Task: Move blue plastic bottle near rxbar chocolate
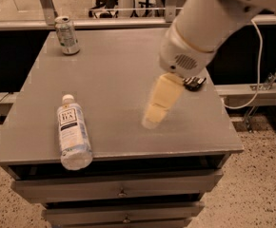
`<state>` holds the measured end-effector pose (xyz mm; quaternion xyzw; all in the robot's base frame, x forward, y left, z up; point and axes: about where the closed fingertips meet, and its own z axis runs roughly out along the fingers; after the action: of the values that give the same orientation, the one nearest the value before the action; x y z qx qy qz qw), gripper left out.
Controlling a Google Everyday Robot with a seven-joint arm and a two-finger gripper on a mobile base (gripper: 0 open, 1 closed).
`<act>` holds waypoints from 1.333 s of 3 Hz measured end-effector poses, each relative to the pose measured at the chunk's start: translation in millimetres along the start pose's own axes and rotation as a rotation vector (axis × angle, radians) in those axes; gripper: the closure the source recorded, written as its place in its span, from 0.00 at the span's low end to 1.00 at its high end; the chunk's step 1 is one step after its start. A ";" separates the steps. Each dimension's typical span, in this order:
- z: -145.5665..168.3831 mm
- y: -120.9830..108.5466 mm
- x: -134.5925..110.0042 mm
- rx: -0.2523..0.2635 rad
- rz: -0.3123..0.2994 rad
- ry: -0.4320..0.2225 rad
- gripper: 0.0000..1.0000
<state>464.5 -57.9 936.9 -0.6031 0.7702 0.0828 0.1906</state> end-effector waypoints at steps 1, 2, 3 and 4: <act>35.9 12.2 -43.3 -0.067 0.074 -0.039 0.00; 62.2 24.7 -75.7 -0.110 0.177 -0.049 0.00; 80.5 36.8 -103.9 -0.136 0.279 -0.045 0.00; 98.4 49.6 -124.4 -0.123 0.364 -0.020 0.00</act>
Offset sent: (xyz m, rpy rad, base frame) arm 0.0050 0.1527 -0.0493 0.1557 0.2777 -0.2758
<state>460.8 101.8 890.9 -0.4633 0.8582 0.1687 0.1431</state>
